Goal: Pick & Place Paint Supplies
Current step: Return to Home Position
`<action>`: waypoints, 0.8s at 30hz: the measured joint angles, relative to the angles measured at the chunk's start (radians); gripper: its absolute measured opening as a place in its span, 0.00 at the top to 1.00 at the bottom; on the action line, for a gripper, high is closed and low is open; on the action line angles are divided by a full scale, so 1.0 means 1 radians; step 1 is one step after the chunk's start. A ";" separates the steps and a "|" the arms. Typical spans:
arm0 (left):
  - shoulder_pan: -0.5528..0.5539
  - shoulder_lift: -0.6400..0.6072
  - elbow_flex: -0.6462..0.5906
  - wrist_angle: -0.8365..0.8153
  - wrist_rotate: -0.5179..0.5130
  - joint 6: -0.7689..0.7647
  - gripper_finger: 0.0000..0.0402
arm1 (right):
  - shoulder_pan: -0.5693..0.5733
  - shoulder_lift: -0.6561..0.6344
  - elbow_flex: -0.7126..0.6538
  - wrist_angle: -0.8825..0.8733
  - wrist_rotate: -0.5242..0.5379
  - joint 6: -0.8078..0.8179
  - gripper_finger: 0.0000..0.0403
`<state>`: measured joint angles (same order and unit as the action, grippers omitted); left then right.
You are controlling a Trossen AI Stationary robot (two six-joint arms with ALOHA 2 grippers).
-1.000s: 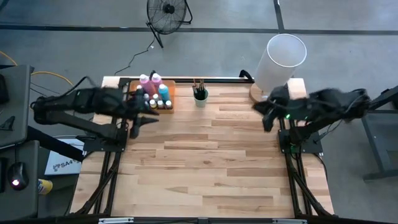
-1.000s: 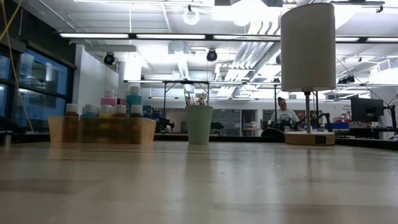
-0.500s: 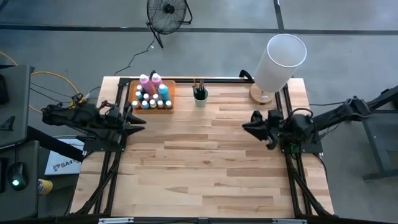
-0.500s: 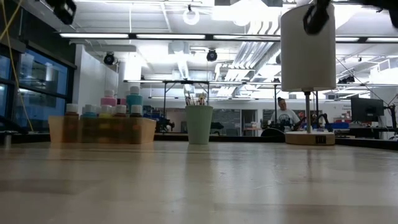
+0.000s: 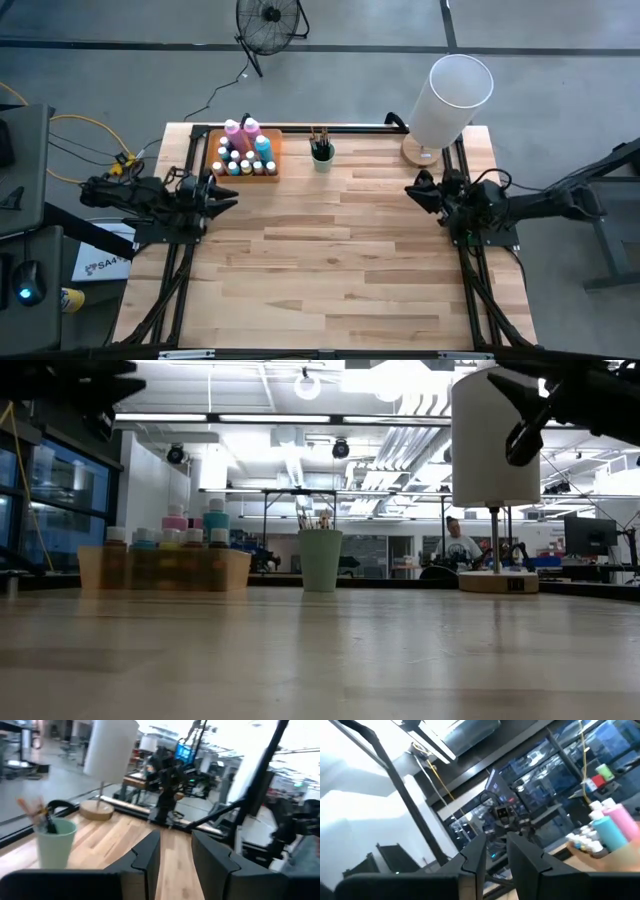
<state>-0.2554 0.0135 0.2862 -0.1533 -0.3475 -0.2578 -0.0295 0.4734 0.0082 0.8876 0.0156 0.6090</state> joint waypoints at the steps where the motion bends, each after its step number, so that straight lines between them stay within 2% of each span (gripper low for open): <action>1: 0.000 -0.007 -0.006 0.004 -0.019 0.003 0.73 | -0.023 -0.026 0.000 -0.030 -0.013 0.000 0.83; 8: 0.000 -0.007 -0.017 0.026 -0.083 0.016 0.73 | -0.223 -0.191 0.000 -0.240 -0.181 0.074 0.83; 12: 0.000 -0.007 -0.106 0.131 -0.085 0.003 0.73 | -0.327 -0.241 0.000 -0.309 -0.276 0.111 0.83; 20: 0.000 -0.004 -0.270 0.381 -0.071 0.013 0.73 | -0.446 -0.251 0.000 -0.324 -0.366 0.146 0.83; 24: 0.000 -0.001 -0.269 0.268 -0.078 -0.045 0.73 | -0.463 -0.252 -0.001 -0.342 -0.367 0.131 0.83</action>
<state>-0.2554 0.0124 0.0174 0.1149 -0.4257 -0.3031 -0.4924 0.2214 0.0074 0.5458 -0.3512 0.7399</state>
